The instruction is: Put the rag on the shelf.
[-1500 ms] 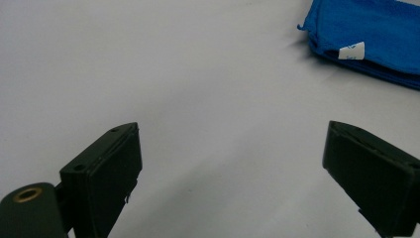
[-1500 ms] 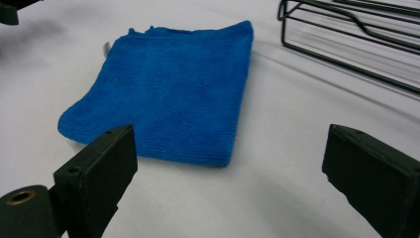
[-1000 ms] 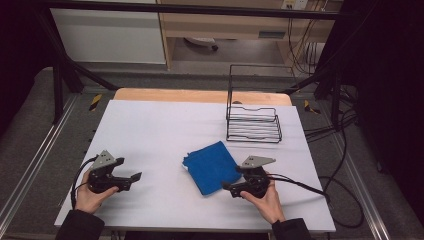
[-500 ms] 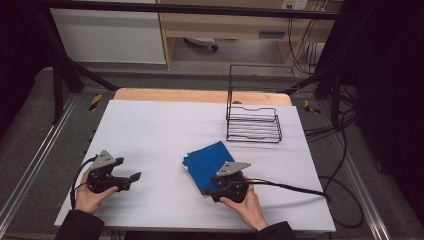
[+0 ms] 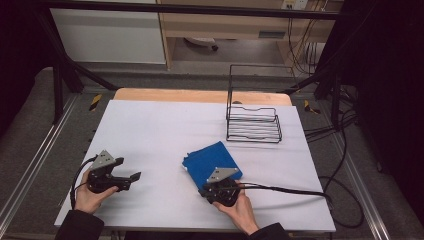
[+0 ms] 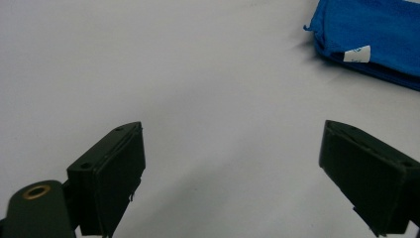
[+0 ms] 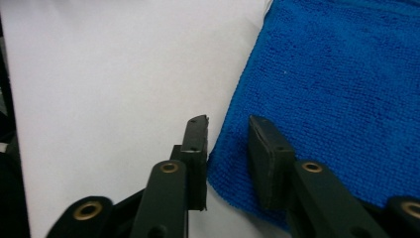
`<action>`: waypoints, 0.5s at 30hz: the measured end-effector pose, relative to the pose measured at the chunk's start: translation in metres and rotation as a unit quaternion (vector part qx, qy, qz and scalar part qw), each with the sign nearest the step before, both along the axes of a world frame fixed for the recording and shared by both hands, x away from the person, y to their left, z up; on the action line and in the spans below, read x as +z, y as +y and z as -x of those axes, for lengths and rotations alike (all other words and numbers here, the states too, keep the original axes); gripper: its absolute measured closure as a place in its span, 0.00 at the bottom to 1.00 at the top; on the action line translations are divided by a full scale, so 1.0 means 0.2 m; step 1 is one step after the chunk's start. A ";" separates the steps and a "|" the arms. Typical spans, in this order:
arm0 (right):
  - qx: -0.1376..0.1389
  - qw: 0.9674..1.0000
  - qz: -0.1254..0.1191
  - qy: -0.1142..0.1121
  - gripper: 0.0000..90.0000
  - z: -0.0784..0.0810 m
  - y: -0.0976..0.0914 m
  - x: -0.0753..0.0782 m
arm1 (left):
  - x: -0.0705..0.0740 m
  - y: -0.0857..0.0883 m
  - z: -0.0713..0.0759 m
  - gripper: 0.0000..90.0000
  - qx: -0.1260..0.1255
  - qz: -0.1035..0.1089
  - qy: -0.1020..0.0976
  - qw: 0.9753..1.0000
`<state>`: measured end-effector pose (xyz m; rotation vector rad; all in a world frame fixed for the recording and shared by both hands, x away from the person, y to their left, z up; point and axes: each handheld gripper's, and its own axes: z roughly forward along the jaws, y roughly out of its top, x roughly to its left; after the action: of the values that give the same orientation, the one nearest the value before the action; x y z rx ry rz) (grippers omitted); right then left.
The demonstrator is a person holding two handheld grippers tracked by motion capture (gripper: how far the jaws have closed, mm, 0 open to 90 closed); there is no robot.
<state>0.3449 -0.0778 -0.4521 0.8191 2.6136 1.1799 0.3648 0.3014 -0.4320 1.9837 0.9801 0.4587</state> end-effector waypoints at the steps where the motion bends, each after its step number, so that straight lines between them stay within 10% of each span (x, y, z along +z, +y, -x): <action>1: 0.000 1.000 0.002 -0.001 0.84 0.00 0.00 0.00 | 0.00 0.00 0.00 0.12 0.000 0.000 0.000 1.000; 15: 0.010 1.000 0.000 0.015 0.98 -0.01 -0.04 0.07 | 0.00 0.00 0.00 0.13 0.003 0.001 -0.002 1.000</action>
<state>0.3478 -0.0852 -0.4380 0.8195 2.6517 1.1817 0.3646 0.3020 -0.4317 1.9783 0.9839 0.4638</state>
